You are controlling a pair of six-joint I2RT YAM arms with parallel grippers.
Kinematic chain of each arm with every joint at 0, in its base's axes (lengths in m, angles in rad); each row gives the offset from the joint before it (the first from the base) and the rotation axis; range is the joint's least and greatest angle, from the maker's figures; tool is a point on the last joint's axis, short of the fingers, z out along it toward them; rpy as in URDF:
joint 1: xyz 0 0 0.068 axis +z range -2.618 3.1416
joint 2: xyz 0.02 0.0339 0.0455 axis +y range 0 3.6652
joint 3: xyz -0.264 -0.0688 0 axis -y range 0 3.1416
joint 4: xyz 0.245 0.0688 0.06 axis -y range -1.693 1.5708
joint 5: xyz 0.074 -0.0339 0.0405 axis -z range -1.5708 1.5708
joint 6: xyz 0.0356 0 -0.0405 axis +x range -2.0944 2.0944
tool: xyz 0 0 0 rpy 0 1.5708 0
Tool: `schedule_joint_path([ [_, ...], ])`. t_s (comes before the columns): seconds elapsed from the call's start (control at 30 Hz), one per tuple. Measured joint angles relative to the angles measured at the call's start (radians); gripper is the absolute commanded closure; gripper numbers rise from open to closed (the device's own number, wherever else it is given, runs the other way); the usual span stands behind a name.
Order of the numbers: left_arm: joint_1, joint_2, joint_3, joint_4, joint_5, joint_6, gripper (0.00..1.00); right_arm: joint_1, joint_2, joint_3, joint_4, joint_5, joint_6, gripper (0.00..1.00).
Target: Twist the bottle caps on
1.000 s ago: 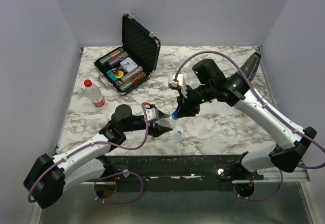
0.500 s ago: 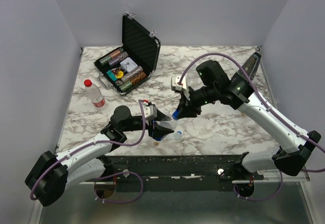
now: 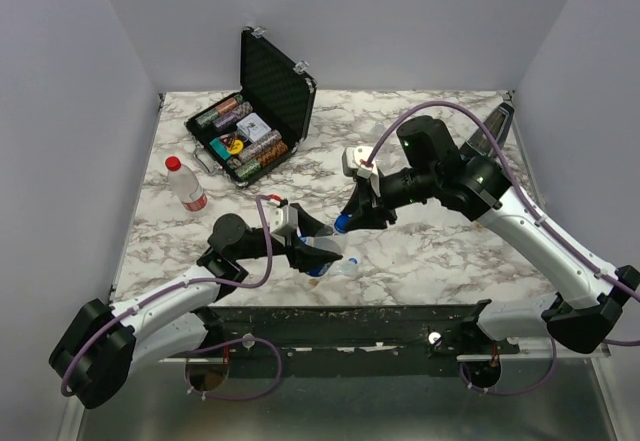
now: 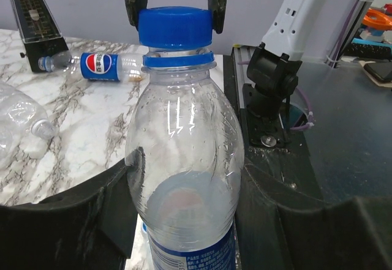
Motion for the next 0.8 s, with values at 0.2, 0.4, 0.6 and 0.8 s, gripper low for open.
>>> schedule_joint_path([
  [0.2, 0.004, -0.004, -0.004, 0.059, 0.011, -0.036, 1.0, -0.012, -0.006, -0.013, 0.052, -0.061, 0.015, 0.8],
  [0.4, 0.013, -0.011, -0.014, 0.079, 0.011, -0.053, 1.0, -0.024, -0.004, -0.023, 0.092, -0.104, 0.04, 0.79],
  [0.6, 0.013, -0.061, -0.013, -0.011, -0.027, 0.021, 1.0, -0.025, 0.002, -0.023, 0.105, -0.101, 0.07, 0.72],
  [0.8, 0.013, -0.065, -0.003, -0.066, -0.058, 0.072, 1.0, -0.025, 0.008, -0.022, 0.105, -0.067, 0.083, 0.65],
])
